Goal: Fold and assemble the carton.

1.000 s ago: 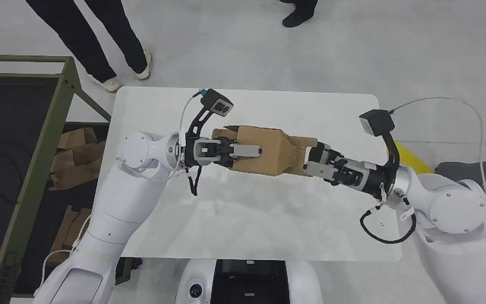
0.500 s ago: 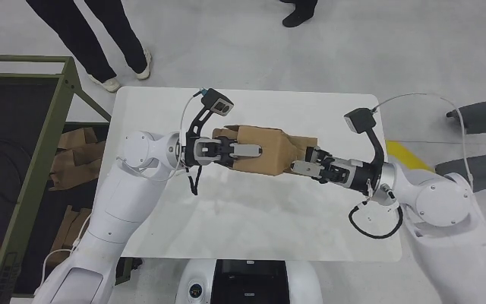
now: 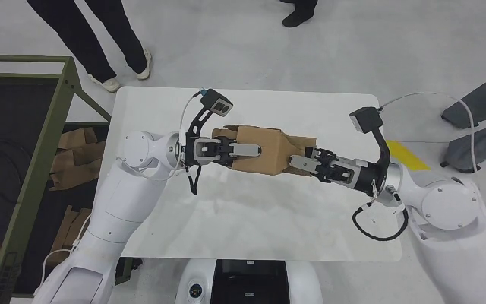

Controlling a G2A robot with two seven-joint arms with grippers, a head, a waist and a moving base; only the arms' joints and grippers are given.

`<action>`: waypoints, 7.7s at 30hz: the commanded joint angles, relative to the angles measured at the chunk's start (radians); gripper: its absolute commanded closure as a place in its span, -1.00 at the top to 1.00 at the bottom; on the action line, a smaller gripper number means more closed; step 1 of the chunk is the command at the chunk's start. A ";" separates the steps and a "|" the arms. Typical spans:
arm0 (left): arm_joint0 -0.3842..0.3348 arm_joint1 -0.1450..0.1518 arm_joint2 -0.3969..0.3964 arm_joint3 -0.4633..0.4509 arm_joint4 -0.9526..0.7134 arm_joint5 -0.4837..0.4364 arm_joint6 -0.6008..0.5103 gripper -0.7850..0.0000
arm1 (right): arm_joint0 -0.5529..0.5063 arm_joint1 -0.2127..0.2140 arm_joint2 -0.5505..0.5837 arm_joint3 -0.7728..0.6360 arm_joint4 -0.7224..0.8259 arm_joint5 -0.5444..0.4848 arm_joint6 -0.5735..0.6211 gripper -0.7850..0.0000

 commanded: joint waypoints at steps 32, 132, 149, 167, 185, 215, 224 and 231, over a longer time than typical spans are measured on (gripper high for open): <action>-0.004 0.000 0.011 0.003 0.009 0.008 0.000 -1.00 | 0.040 0.003 -0.047 -0.015 -0.015 0.018 -0.001 -0.31; -0.045 0.008 0.012 0.020 0.142 0.008 -0.009 -1.00 | -0.136 0.024 0.160 -0.090 -0.054 -0.173 -0.084 1.00; -0.351 0.011 0.172 0.067 0.452 -0.101 -0.194 -1.00 | -0.321 0.029 0.370 -0.101 0.044 -0.315 -0.103 1.00; -0.360 0.021 0.211 0.046 0.529 -0.116 -0.171 -1.00 | -0.321 0.029 0.370 -0.101 0.044 -0.315 -0.103 1.00; -0.632 0.096 0.589 0.014 0.914 -0.181 -0.113 -1.00 | -0.321 0.029 0.370 -0.101 0.044 -0.315 -0.103 1.00; -0.862 0.181 1.017 0.049 1.073 -0.328 0.036 -1.00 | -0.321 0.029 0.370 -0.101 0.044 -0.315 -0.103 1.00; -0.815 0.159 1.034 0.014 1.270 -0.345 0.051 -1.00 | -0.321 0.029 0.370 -0.101 0.044 -0.315 -0.103 1.00; -0.758 0.114 1.034 0.044 1.368 -0.291 -0.003 -1.00 | -0.321 0.029 0.370 -0.101 0.044 -0.315 -0.103 1.00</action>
